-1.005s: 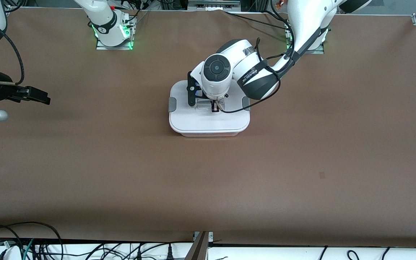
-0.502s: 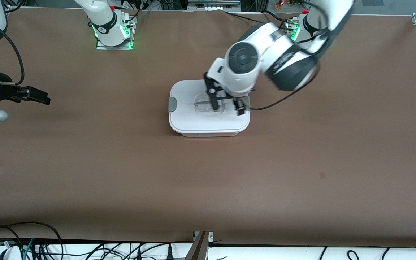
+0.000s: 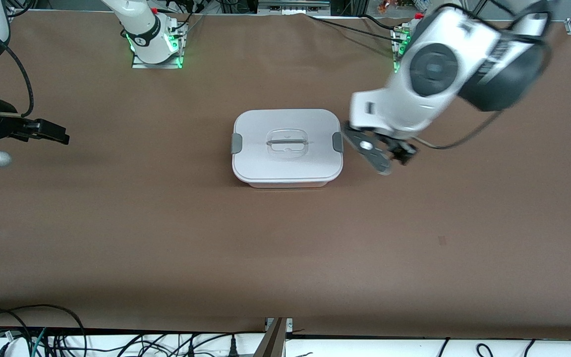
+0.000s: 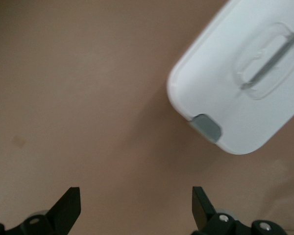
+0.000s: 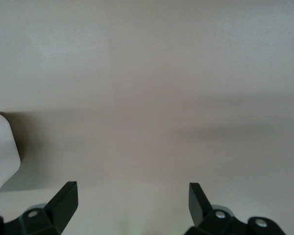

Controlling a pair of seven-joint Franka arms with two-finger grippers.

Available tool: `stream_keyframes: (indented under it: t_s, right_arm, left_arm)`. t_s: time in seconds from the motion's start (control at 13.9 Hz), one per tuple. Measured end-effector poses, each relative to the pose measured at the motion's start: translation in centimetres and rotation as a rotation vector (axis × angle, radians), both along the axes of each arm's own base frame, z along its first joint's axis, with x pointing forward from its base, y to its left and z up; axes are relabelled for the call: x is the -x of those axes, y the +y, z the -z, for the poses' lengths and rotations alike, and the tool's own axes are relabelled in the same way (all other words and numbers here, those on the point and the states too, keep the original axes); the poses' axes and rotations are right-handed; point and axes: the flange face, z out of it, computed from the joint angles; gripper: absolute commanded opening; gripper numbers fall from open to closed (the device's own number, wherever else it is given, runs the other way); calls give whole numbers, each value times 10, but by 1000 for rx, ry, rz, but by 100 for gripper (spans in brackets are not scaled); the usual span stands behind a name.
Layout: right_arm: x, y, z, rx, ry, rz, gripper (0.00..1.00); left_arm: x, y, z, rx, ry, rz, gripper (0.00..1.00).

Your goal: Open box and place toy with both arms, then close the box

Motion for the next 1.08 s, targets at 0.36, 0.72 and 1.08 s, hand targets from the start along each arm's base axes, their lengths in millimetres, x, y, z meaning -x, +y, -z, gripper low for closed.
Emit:
stream_keyframes:
  t_s: [0.36,0.72,1.08]
  right_arm:
    - [-1,3,1,-2,-2,-5,100]
    - [-1,5,1,-3,-3,-8,100]
    - [-1,5,1,-3,-3,-8,100]
  left_arm:
    - [-17,99,-73,-39,-175,-196,100]
    - [-3,181,-69,-7,-224,-398,100]
    - [19,239,-47,-19,-218,-528,100]
